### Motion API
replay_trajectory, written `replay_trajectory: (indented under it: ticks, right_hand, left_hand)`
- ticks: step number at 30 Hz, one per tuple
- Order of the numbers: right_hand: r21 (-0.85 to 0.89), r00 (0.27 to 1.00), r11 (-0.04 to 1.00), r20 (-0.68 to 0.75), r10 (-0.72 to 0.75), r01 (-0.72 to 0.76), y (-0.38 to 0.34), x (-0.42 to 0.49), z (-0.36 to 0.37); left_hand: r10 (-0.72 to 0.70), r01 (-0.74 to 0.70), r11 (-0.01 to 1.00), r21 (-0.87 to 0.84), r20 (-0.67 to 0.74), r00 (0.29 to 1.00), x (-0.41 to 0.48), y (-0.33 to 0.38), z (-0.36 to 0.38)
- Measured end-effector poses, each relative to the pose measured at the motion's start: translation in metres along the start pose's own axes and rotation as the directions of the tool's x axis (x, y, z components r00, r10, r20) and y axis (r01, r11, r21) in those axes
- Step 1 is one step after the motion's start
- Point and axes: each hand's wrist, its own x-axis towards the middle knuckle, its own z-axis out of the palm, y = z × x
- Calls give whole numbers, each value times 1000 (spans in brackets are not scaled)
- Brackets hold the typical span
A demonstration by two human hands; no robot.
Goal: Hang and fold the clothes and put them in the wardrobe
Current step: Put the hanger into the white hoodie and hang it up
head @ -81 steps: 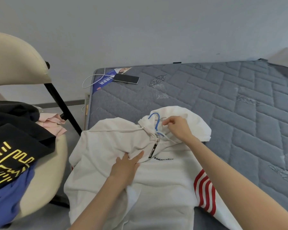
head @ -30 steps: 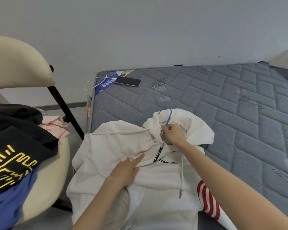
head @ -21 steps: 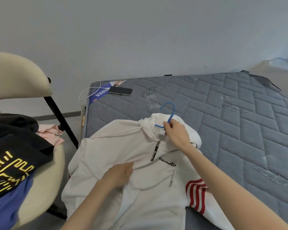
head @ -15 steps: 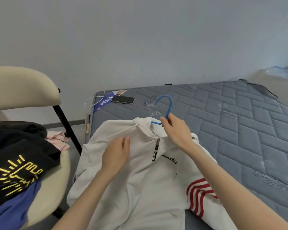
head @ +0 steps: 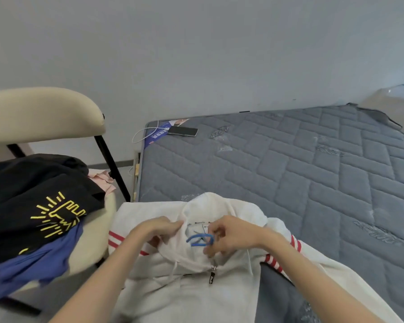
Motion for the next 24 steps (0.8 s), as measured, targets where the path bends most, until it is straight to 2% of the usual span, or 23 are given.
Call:
replay_trajectory:
  ticks: [2,4,7,9,10,12,14,15,16,17,19,21,22,24]
  right_hand:
    - [-4,996,1000,89,23,-23,10,-4,9]
    - [-24,994,999,105,43,-41,17,-5,13]
    - [-61,985,997,169,45,-36,24,-8,11]
    - [-16,987,1000,160,18,-15,25,-14,5]
    - [60,996,998,87,3,-8,26,-16,3]
    - [175,977,984,-213,24,14,31,-15,-2]
    - [86,825,995,-557,97,-59,45,-7,-5]
    - [52,740,988,-657,145,-147,54,-2,-7]
    - [59,680,965,-699,222,-254,63,2,-7]
    - [116,651,926,-679,338,-360,74,5,-8]
    - [362,655,810,-478,586,-461,90,11,-7]
    - [615,667,658,-271,694,-435,100,16,-7]
    - [687,661,608,-246,709,-398,104,18,-9]
    - [769,632,568,-290,719,-293,103,18,-12]
  left_hand:
    - [1,2,995,-104,23,1000,4,-15,13]
    - [34,-30,977,-212,13,999,4,-26,19]
    - [74,-56,874,-483,17,997,-3,-29,29]
    - [85,-23,777,-629,69,994,-11,-25,35]
    - [91,6,724,-690,104,990,-13,-24,37]
    - [87,77,620,-781,166,982,-15,-22,39]
    - [36,110,545,-831,154,987,-10,-23,40]
    - [16,115,510,-852,143,990,-6,-25,40]
    - [7,126,491,-862,149,989,-3,-27,40]
    - [13,141,486,-862,169,985,-3,-27,39]
    - [68,167,508,-845,233,970,-1,-29,39]
    - [151,214,547,-809,347,926,-7,-29,38]
    - [187,234,568,-789,401,897,-8,-28,37]
    - [242,239,589,-772,451,859,-8,-29,37]
